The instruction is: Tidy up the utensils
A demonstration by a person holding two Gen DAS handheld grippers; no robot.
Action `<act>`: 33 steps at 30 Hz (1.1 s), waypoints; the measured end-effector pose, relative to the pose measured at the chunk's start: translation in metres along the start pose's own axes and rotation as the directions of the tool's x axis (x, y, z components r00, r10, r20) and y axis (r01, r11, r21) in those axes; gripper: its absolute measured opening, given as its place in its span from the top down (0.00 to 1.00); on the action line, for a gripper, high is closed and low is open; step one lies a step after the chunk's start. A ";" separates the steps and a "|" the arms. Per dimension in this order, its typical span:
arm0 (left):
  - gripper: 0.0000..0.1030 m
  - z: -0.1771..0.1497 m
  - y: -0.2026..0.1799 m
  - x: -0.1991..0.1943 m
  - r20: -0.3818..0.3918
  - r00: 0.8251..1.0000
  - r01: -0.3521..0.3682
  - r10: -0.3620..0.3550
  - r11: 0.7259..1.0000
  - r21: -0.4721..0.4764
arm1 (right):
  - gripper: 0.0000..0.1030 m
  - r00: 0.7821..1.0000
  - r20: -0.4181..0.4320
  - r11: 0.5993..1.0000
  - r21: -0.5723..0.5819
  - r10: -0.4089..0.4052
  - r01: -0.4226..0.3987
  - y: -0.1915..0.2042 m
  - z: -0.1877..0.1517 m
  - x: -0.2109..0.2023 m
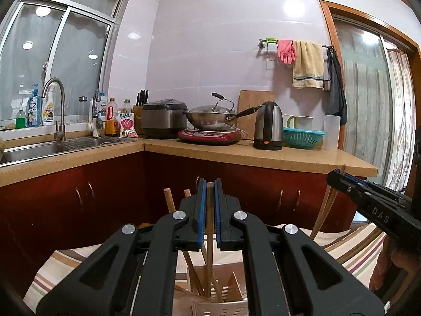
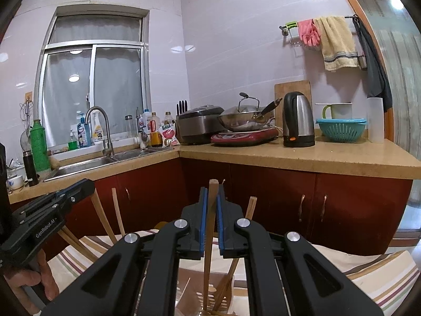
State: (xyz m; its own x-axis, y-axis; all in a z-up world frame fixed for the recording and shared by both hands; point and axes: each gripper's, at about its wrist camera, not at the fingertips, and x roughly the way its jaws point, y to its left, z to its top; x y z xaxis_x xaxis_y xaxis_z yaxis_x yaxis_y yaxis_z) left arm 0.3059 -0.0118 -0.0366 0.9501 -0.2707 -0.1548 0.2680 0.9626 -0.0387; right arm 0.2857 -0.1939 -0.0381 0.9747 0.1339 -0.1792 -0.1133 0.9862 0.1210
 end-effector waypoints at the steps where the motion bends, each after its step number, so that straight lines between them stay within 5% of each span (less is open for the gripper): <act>1: 0.94 0.000 0.000 0.000 -0.003 1.000 0.000 0.000 1.000 -0.002 | 0.93 1.000 -0.002 1.000 0.001 -0.001 0.001 0.000 0.000 0.000; 12: 0.91 -0.007 0.006 0.005 -0.041 0.999 0.003 -0.003 1.000 -0.017 | 0.93 0.999 -0.040 1.000 0.012 0.007 -0.006 -0.003 -0.004 0.003; 15: 0.66 -0.009 0.006 0.003 -0.037 0.999 -0.008 0.007 1.000 -0.020 | 0.92 0.999 -0.053 1.000 0.017 0.004 -0.003 -0.005 -0.007 0.004; 19: 0.44 -0.011 0.004 0.000 -0.023 1.000 -0.014 0.014 1.000 -0.010 | 0.70 0.998 -0.057 1.000 0.018 -0.004 0.005 -0.007 -0.009 0.001; 27: 0.21 -0.007 -0.001 -0.012 -0.013 0.999 -0.031 0.031 1.000 -0.001 | 0.31 0.998 -0.030 0.998 -0.008 -0.057 0.057 -0.005 -0.007 -0.018; 33: 0.11 -0.004 -0.008 -0.036 -0.003 0.996 -0.088 0.088 0.996 0.009 | 0.19 0.992 -0.013 0.992 -0.037 -0.123 0.123 -0.002 -0.005 -0.041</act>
State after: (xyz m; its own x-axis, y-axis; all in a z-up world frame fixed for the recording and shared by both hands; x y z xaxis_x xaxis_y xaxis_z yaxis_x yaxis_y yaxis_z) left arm 0.2693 -0.0094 -0.0344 0.9695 -0.1853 -0.1603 0.1850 0.9826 -0.0164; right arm 0.2450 -0.2009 -0.0356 0.9786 0.0126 -0.2054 0.0001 0.9981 0.0618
